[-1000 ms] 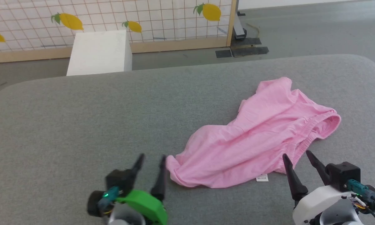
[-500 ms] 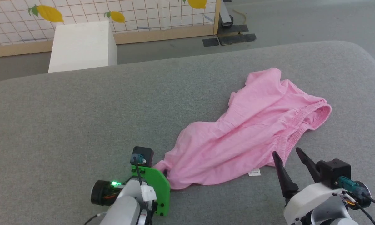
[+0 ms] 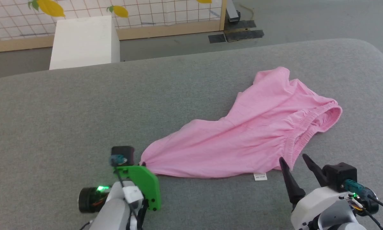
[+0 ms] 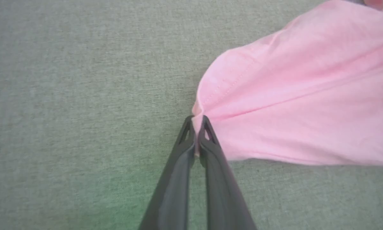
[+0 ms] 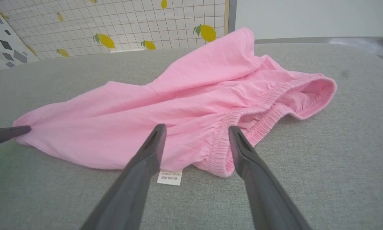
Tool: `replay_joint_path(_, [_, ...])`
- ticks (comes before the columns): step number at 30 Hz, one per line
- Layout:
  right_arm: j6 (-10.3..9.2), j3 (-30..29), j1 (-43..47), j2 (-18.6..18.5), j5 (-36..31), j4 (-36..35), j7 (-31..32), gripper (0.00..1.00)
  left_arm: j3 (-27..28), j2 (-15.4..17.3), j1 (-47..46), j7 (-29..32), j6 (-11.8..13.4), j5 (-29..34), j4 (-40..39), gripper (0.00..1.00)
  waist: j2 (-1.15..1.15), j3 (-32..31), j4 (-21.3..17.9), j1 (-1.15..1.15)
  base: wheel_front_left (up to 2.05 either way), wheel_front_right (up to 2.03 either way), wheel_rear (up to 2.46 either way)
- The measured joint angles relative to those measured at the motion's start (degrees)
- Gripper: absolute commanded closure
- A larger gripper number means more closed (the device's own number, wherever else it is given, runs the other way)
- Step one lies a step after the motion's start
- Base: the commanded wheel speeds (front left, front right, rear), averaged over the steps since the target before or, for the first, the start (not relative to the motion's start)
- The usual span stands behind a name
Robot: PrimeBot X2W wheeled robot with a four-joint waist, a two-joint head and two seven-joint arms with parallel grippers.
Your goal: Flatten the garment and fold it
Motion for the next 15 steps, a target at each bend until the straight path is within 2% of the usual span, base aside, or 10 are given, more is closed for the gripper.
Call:
replay_joint_path(7, [0.00,-1.5,-2.3,0.0,-2.5,5.0,5.2,0.00,2.7,-0.1,4.8,-5.6,1.2,-2.5,-2.1,1.00,0.00,0.1,1.8,0.00,0.00,0.00,0.00])
replay_joint_path(13, [0.00,0.5,-5.5,0.0,-4.1,10.3,13.3,0.00,2.4,-0.6,5.5,-6.8,1.4,-3.1,-2.6,1.00,0.00,0.6,3.9,0.00,0.00,0.00,0.00])
replay_joint_path(15, [0.01,1.0,-6.3,0.1,-4.4,11.8,16.2,0.55,2.2,-0.7,5.5,-7.2,1.4,-3.2,-2.6,1.00,0.00,0.9,4.5,0.00,0.00,0.00,0.00])
